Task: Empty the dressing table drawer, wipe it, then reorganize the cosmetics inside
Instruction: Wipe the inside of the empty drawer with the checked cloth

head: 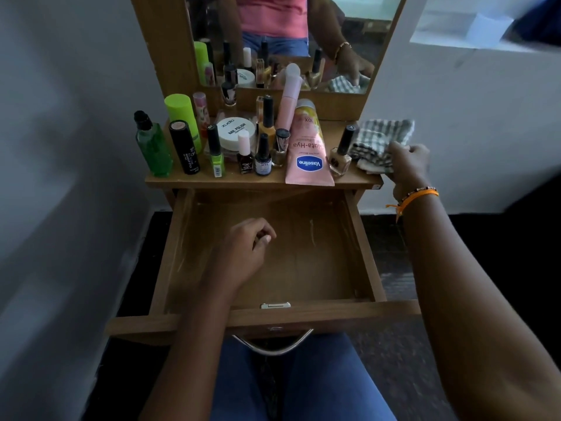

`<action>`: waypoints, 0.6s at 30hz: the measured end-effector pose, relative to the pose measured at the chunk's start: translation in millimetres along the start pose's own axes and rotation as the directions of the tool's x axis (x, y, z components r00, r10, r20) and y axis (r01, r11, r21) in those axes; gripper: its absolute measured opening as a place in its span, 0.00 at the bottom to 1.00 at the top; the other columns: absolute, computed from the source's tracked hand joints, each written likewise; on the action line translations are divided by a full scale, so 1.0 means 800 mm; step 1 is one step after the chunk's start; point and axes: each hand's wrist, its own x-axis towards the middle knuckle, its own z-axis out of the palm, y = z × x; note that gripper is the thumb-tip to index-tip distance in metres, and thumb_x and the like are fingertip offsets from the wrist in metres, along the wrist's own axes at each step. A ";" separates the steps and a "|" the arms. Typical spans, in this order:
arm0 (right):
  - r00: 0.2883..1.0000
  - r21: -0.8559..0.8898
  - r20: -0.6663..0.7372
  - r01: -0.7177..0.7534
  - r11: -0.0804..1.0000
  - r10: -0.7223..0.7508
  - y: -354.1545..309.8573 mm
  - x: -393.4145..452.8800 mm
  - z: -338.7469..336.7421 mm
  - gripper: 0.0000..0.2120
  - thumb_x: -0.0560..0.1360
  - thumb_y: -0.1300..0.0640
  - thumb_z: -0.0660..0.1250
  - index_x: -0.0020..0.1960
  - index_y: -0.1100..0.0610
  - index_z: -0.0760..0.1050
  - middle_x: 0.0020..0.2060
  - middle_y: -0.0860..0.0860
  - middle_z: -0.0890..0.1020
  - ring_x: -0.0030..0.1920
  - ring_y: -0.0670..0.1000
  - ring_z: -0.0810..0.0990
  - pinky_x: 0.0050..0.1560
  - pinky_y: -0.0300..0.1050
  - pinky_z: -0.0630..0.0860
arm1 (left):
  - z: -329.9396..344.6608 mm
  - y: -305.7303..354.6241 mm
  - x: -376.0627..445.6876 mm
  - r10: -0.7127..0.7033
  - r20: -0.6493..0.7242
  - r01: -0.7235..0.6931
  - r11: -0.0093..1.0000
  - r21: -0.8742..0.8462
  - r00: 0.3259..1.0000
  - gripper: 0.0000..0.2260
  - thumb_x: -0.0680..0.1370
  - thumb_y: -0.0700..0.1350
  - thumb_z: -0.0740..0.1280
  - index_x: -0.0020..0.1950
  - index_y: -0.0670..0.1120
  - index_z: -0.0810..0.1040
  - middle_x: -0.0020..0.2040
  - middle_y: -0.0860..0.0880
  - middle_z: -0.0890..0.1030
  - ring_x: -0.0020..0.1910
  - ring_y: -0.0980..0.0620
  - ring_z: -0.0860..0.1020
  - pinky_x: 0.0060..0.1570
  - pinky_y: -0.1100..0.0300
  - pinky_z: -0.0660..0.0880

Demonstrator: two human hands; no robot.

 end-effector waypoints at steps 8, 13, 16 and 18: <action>0.962 0.173 -0.248 0.157 0.972 -0.112 0.025 -0.107 -0.051 0.14 0.71 0.62 0.60 0.40 0.49 0.55 0.43 0.50 0.67 0.37 0.47 0.70 0.39 0.40 0.71 | -0.001 0.003 -0.005 -0.021 0.049 0.020 1.000 0.002 0.999 0.05 0.78 0.41 0.63 0.49 0.49 0.78 0.49 0.54 0.77 0.44 0.58 0.74 0.38 0.65 0.71; 0.912 0.037 0.064 0.404 0.914 -0.406 0.039 -0.225 -0.071 0.15 0.69 0.67 0.60 0.45 0.48 0.61 0.41 0.45 0.70 0.39 0.38 0.74 0.39 0.33 0.74 | -0.005 0.008 -0.008 -0.036 0.029 0.036 0.999 -0.007 0.999 0.05 0.78 0.40 0.63 0.50 0.46 0.79 0.50 0.51 0.78 0.43 0.58 0.73 0.36 0.70 0.67; 0.848 -0.119 0.336 0.469 0.875 -0.409 0.046 -0.262 -0.052 0.14 0.69 0.68 0.63 0.48 0.56 0.62 0.42 0.47 0.71 0.38 0.40 0.73 0.30 0.28 0.71 | -0.008 0.007 -0.011 -0.099 -0.039 0.099 0.995 -0.002 0.994 0.05 0.78 0.41 0.63 0.49 0.46 0.79 0.49 0.50 0.79 0.43 0.56 0.73 0.33 0.67 0.65; 0.802 -0.232 0.512 0.474 0.849 -0.308 0.048 -0.264 -0.036 0.13 0.71 0.66 0.65 0.51 0.57 0.63 0.47 0.49 0.73 0.40 0.42 0.74 0.28 0.30 0.72 | -0.009 0.005 -0.014 -0.151 -0.071 0.152 0.988 0.009 0.986 0.05 0.79 0.43 0.62 0.48 0.50 0.78 0.48 0.52 0.78 0.44 0.55 0.74 0.32 0.64 0.64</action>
